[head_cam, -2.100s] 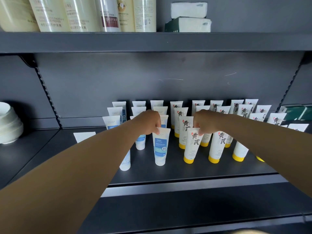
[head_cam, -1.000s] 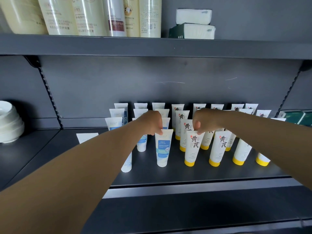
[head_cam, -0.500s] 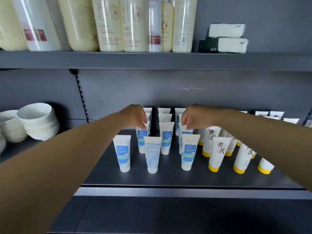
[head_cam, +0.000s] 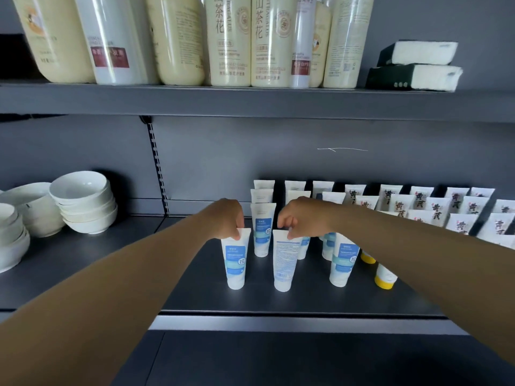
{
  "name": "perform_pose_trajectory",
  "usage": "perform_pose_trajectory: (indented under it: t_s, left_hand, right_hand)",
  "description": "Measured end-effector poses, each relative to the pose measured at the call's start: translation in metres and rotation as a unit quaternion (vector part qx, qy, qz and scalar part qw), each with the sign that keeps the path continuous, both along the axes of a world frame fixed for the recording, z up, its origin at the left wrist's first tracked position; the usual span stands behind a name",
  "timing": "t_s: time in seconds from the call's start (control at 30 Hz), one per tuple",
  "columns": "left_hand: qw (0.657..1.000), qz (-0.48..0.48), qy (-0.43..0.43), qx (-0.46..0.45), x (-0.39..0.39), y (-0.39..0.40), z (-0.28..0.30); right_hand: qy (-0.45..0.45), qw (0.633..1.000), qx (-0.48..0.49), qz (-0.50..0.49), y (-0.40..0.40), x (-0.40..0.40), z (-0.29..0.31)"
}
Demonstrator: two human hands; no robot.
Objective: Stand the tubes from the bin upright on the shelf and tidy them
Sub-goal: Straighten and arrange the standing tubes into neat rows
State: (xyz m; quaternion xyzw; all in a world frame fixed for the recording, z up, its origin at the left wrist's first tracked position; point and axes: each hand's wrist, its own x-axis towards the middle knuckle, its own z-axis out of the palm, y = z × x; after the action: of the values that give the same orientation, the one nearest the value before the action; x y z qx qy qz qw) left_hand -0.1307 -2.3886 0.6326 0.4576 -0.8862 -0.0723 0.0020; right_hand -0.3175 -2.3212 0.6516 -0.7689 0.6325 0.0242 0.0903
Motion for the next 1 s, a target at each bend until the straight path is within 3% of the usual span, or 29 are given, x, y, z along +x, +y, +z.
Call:
perform_pose_trajectory:
  t_s: [0.7, 1.0]
  left_hand:
    - [0.999, -0.004, 0.04, 0.006, -0.002, -0.015, -0.01]
    - [0.999, -0.007, 0.036, 0.002, 0.0, -0.017, -0.011]
  right_hand:
    - [0.087, 0.996, -0.021, 0.0, -0.008, 0.004, -0.012]
    - [0.12, 0.99, -0.021, -0.073, -0.008, -0.002, -0.016]
